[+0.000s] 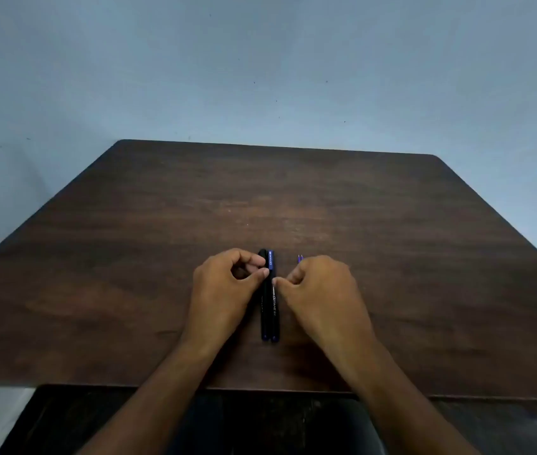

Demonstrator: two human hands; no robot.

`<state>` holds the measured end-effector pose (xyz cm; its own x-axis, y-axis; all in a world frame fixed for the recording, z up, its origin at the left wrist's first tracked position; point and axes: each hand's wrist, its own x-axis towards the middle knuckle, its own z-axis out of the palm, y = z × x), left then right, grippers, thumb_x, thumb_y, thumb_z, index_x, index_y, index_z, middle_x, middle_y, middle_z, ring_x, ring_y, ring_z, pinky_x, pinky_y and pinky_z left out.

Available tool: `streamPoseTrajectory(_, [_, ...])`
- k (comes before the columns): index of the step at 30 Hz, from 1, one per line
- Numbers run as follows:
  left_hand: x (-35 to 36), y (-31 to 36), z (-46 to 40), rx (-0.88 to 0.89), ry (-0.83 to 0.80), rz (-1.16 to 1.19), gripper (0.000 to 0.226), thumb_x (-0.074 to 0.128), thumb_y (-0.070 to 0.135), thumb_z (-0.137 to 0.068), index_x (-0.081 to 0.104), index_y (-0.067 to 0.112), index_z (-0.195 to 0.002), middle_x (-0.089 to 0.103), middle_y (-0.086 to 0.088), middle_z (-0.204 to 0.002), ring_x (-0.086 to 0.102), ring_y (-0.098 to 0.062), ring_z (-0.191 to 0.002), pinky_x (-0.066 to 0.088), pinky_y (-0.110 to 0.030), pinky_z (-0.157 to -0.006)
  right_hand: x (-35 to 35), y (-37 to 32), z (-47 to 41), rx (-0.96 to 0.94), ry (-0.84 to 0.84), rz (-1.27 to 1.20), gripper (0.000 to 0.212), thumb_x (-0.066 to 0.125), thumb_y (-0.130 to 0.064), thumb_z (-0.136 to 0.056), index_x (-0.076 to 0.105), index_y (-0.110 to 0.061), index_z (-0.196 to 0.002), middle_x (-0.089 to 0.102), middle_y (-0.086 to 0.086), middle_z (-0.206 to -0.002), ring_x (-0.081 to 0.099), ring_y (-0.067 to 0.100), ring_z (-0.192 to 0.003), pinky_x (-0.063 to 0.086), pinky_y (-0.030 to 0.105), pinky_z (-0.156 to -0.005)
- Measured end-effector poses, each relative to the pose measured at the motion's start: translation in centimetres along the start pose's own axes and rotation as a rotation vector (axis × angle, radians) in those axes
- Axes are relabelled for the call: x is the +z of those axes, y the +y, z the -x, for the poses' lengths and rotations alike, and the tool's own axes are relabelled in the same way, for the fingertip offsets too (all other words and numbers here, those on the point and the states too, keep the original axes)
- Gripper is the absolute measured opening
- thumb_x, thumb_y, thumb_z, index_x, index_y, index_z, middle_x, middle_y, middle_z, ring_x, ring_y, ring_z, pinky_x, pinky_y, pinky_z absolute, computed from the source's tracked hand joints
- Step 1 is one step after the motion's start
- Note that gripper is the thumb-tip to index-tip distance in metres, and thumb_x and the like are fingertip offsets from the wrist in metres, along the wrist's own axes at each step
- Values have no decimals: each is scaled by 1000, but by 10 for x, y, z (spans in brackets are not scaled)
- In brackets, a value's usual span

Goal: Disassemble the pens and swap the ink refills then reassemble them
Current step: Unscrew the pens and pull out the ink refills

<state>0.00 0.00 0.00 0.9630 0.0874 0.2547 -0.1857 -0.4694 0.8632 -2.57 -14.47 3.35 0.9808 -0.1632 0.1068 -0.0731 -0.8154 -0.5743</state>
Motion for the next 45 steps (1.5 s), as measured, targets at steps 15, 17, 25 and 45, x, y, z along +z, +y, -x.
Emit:
streamPoseTrajectory(15, [-3,2,3,-13,-3,-8,9,83,20,-77,77,27,-78,71,13,-69,65,4,-69,47,-8,-61,7,-24,7,98,-74,208,35,66,-40,-83,41,-21,-69,42,-3,-69,47,23,-70,32,30,-54])
streamPoseTrajectory(17, [-3,2,3,-7,4,-3,10,83,20,-77,76,27,-77,71,14,-69,64,5,-68,45,-7,-60,6,-28,8,120,-86,195,35,67,-41,-82,43,-20,-68,45,-4,-68,49,21,-66,32,29,-51])
streamPoseTrajectory(25, [-5,3,4,-8,46,91,8,77,25,-84,75,30,-77,71,21,-72,64,4,-67,44,-7,-56,-11,-28,17,145,9,29,34,67,-42,-78,56,-16,-60,57,-4,-54,54,15,-49,38,28,-48])
streamPoseTrajectory(45, [-25,40,-7,-372,-314,941,35,70,22,-77,73,0,-105,75,-7,-92,69,-12,-78,59,-25,-73,-50,-5,10,191,-479,-827,20,64,-11,-95,69,-3,-77,71,15,-71,64,21,-56,57,35,-54])
